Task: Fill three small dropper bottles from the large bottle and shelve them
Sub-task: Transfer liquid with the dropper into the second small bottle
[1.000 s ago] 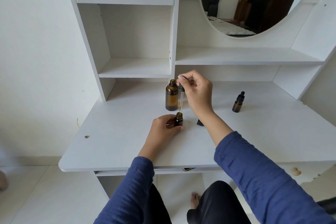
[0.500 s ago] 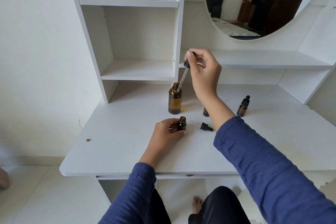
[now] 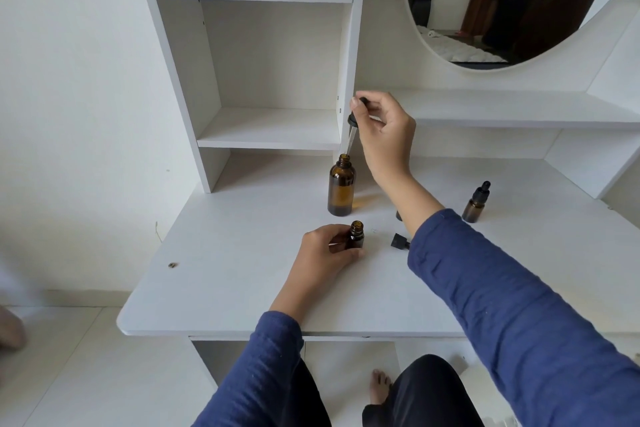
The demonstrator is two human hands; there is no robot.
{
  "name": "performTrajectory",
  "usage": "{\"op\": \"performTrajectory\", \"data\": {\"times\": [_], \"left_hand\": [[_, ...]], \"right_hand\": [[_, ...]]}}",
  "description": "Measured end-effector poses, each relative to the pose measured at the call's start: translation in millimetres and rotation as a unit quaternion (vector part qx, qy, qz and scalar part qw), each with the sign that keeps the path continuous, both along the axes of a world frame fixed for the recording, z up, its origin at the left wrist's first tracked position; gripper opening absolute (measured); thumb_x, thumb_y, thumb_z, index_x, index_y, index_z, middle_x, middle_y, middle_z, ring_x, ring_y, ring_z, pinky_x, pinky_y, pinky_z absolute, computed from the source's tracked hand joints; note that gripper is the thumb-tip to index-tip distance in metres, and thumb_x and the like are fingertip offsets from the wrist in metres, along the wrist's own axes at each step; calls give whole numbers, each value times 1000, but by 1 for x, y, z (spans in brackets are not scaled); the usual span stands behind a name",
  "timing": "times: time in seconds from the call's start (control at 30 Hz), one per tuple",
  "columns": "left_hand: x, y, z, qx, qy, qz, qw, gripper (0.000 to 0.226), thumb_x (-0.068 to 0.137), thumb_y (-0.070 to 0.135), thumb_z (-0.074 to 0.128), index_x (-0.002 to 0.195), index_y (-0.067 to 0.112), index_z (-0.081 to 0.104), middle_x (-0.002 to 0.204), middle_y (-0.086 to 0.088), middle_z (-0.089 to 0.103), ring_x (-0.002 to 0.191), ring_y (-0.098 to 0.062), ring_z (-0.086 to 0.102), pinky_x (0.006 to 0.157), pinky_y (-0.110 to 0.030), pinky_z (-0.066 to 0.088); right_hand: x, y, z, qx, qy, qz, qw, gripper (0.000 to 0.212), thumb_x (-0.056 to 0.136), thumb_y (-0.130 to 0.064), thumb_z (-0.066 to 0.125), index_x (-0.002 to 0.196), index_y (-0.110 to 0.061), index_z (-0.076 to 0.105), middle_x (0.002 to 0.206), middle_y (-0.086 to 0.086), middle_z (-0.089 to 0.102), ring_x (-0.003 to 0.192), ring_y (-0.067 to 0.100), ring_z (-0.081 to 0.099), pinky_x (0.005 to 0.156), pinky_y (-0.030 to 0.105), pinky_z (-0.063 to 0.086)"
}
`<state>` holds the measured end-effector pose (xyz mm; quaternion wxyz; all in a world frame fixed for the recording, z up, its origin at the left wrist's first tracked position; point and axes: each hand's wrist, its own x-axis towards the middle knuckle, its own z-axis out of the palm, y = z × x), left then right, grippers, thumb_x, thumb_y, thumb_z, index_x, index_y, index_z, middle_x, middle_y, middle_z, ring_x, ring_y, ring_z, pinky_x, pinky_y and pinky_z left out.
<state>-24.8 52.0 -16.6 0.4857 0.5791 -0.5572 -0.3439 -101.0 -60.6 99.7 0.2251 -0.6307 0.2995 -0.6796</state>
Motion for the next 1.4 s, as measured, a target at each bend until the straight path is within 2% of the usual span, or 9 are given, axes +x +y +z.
{"op": "performTrajectory", "data": {"times": [0.13, 0.33, 0.53, 0.67, 0.83, 1.03, 1.2, 1.3, 1.4], "left_hand": [[0, 0, -1, -1, 3, -1, 1000, 31, 76, 7, 74, 106, 9, 66, 97, -2, 67, 72, 14, 61, 68, -1, 44], [0, 1, 1, -1, -5, -1, 1000, 33, 76, 9, 74, 107, 10, 66, 98, -1, 66, 78, 6, 61, 71, -1, 45], [0, 2, 1, -1, -2, 4, 1000, 32, 75, 11, 75, 106, 13, 66, 101, -2, 68, 83, 0, 62, 73, -2, 46], [0, 1, 1, -3, -9, 13, 1000, 30, 75, 10, 76, 103, 11, 67, 100, -5, 69, 86, -10, 64, 72, -3, 47], [-1, 2, 1, -9, -19, 17, 1000, 29, 74, 10, 76, 102, 9, 68, 97, -4, 70, 81, -6, 63, 68, 0, 43], [-2, 3, 2, -18, -26, 11, 999, 22, 75, 10, 75, 96, 15, 68, 87, 6, 67, 73, 7, 60, 68, 0, 43], [-3, 3, 1, -23, -36, 19, 999, 27, 75, 13, 75, 101, 15, 68, 93, 3, 69, 82, -6, 64, 73, -4, 47], [-3, 4, 2, -24, -49, 18, 998, 27, 76, 13, 74, 102, 13, 68, 90, 5, 67, 78, 1, 61, 69, -1, 45], [-4, 5, 3, -25, -50, 18, 998, 26, 77, 11, 74, 102, 12, 67, 89, 6, 66, 76, 4, 59, 67, 2, 42]], "right_hand": [[3, -5, -17, 55, 71, 21, 996, 13, 84, -12, 65, 94, -3, 67, 86, 8, 69, 77, 12, 65, 71, 16, 53], [0, -6, -34, 99, 137, 29, 985, 14, 84, -13, 65, 96, -6, 67, 90, 7, 69, 83, 14, 64, 77, 20, 52], [-8, 1, -32, 120, 149, 49, 980, 21, 84, -13, 65, 104, -6, 65, 99, 5, 69, 92, 9, 63, 79, 6, 47], [-30, 15, -29, 127, 142, 51, 980, 23, 85, -14, 64, 108, -9, 63, 101, 0, 66, 93, 8, 62, 82, 5, 46], [-71, 36, -53, 145, 143, 8, 979, 15, 86, -15, 63, 99, -9, 65, 92, 1, 67, 83, 4, 60, 75, 3, 44], [-101, 56, -93, 196, 212, 22, 957, 20, 83, -19, 67, 101, -12, 63, 96, 2, 67, 89, 10, 61, 80, 9, 46], [-105, 62, -115, 180, 286, 13, 941, 32, 75, -16, 73, 104, -11, 59, 99, 2, 61, 91, 12, 56, 82, 20, 47], [-105, 62, -119, 172, 316, 5, 933, 31, 74, -7, 72, 102, -7, 58, 98, 3, 58, 89, 12, 55, 85, 22, 48], [-103, 61, -117, 185, 291, -8, 939, 26, 75, -6, 71, 98, -7, 59, 96, 5, 60, 86, 15, 57, 82, 23, 48]]}}
